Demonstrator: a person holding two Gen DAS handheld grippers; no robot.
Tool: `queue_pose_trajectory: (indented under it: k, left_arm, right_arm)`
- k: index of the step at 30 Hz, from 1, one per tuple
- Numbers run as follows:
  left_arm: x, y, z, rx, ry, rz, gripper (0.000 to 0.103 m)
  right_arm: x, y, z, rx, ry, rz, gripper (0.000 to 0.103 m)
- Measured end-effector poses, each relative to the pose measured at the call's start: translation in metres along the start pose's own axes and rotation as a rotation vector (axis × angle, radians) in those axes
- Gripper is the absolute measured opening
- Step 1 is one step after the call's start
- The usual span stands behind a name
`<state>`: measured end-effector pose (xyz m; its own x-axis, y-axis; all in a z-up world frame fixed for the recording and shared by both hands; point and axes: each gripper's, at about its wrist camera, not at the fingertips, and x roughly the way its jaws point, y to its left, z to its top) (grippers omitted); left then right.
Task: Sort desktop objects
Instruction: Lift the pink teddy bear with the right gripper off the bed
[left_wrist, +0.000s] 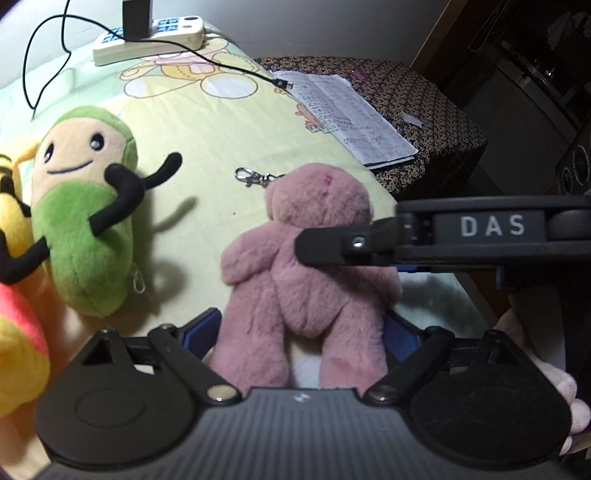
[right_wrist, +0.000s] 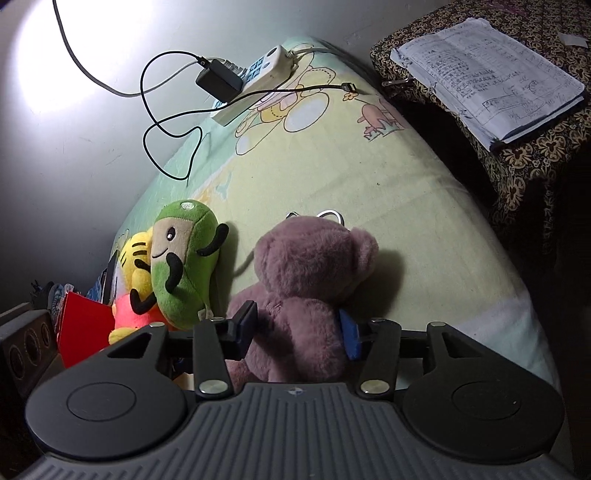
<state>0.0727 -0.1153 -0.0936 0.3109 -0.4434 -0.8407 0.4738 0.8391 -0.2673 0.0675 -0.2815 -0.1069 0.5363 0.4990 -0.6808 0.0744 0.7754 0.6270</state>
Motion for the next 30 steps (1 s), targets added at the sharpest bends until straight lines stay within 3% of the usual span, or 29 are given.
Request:
queue_pose_trajectory:
  k: [2,6,12,19,30]
  left_arm:
    - [-0.001,-0.001,0.001,0.003,-0.007,0.004,0.083]
    - [0.001,0.001,0.001,-0.033,-0.009,-0.015,0.080]
    - [-0.012,0.001,-0.016,-0.071,-0.005,-0.038,0.080]
    - [-0.048,-0.003,-0.047,-0.045,-0.013,-0.033,0.080]
    - [-0.133,0.022,-0.078,-0.054,-0.154,-0.003,0.079]
  right_arm:
    - [0.007,0.003,0.000,-0.003,0.004,-0.015,0.053]
    - [0.008,0.003,-0.002,0.005,0.021,0.001,0.047]
    - [-0.002,0.018,-0.014,-0.053,0.060,0.018,0.043]
    - [-0.015,0.042,-0.040,-0.105,0.100,0.053,0.043]
    - [-0.031,0.122,-0.070,-0.212,0.059,0.122,0.043]
